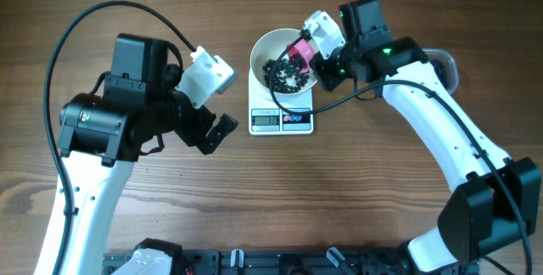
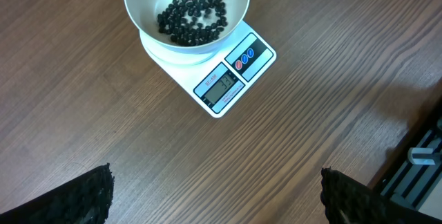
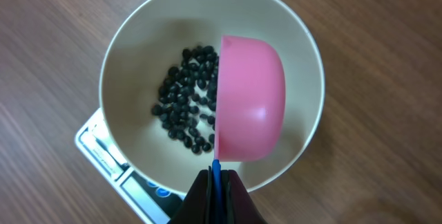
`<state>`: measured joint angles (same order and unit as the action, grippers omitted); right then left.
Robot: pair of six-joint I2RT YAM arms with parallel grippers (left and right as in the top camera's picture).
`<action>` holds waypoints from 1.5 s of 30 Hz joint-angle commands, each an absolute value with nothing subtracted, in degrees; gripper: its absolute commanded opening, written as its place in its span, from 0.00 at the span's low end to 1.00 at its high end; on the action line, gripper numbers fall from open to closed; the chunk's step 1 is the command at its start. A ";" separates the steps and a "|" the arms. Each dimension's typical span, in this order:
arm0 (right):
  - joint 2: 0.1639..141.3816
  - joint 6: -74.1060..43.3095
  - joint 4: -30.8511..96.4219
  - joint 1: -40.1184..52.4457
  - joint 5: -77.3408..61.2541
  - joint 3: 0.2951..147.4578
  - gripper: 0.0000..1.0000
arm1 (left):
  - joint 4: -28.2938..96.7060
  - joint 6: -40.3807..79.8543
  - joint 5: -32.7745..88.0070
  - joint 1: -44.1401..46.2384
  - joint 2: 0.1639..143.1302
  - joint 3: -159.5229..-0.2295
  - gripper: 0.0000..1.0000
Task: Scoop item into bowl and weigh 150g on scale
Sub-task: 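Move the filled scoop over the white bowl and pour beans in, then return the empty scoop with the right gripper to the bean tub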
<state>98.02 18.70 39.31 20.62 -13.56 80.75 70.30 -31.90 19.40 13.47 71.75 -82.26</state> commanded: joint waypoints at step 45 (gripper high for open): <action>103.68 4.32 55.42 3.07 30.83 80.23 0.04 | 70.26 -32.80 19.46 13.10 71.96 -83.26 1.00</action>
<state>101.58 5.32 55.83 3.16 25.12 80.64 70.30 -31.90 19.40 13.47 71.79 -82.37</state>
